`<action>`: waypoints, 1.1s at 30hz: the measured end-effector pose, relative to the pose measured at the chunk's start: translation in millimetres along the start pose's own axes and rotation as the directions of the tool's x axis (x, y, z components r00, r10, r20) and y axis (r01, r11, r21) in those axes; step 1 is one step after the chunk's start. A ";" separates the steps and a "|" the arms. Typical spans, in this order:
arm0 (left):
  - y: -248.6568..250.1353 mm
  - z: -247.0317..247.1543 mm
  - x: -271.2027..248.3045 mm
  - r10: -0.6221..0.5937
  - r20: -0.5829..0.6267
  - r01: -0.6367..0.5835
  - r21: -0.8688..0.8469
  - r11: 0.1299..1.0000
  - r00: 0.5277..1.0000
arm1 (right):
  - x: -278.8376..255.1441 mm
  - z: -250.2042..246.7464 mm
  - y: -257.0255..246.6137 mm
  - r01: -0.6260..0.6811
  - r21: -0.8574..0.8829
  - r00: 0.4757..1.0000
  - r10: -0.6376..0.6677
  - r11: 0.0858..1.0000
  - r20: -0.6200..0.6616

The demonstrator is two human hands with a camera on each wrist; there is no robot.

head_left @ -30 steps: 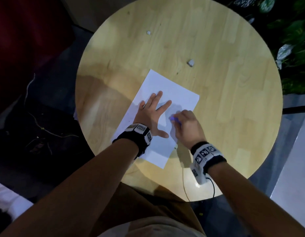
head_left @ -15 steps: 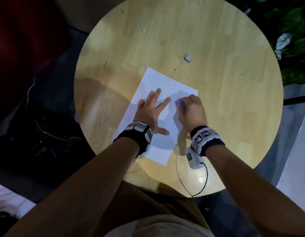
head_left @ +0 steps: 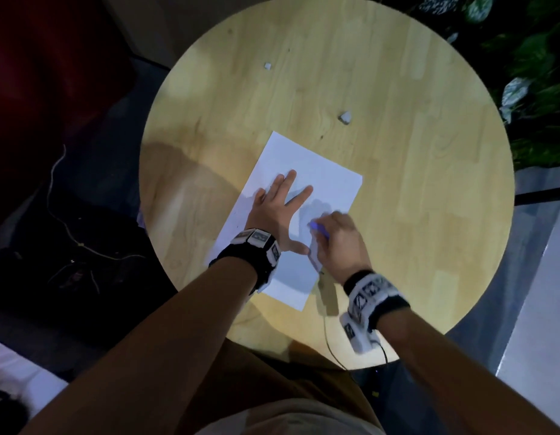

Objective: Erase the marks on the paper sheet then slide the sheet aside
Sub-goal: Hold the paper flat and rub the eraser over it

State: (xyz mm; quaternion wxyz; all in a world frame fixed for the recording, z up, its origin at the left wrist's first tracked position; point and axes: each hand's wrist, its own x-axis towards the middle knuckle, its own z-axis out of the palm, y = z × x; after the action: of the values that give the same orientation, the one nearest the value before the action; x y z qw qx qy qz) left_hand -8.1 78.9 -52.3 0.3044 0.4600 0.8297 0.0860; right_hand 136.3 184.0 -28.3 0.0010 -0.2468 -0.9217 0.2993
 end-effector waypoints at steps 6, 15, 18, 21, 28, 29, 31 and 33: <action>0.1 -2.6 1.6 -0.004 0.037 0.004 0.025 1.000 0.999 | 37.1 -10.3 14.9 -0.041 -0.058 0.998 0.037 0.997 -0.059; -0.2 -2.4 2.6 -0.002 0.038 0.001 0.042 0.999 0.999 | 4.3 -6.0 7.0 0.071 -0.009 0.994 -0.070 0.997 0.086; 1.2 -2.7 3.1 -0.009 0.054 0.005 0.067 0.998 0.999 | 49.3 -12.1 25.2 -0.068 -0.044 0.994 0.064 0.997 -0.088; 0.6 -0.8 2.3 -0.010 0.052 0.007 0.060 0.998 0.999 | 31.5 -5.2 21.3 -0.087 0.018 0.991 0.089 0.996 -0.098; 2.2 -0.3 3.0 -0.022 0.020 0.021 0.057 0.998 1.000 | 11.9 -11.5 15.7 0.017 0.012 1.000 -0.018 1.000 0.023; 2.6 0.2 3.6 -0.035 0.020 0.034 0.060 0.998 0.999 | 28.1 -12.9 20.7 -0.011 0.002 1.000 0.011 1.000 -0.019; 1.5 1.4 3.0 -0.075 -0.021 0.075 0.039 0.996 0.997 | 54.2 -14.4 23.4 -0.063 -0.019 0.997 0.062 0.998 -0.043; -2.8 1.0 -1.1 -0.119 -0.076 0.120 0.010 0.993 0.990 | 67.2 -11.1 16.6 -0.064 -0.040 0.998 0.064 0.997 -0.006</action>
State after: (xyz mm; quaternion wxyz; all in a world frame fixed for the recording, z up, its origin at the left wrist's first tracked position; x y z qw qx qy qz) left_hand -9.0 76.3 -53.8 0.2743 0.4083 0.8671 0.0788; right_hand 86.5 232.4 -38.1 -0.0113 -0.2770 -0.9191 0.2801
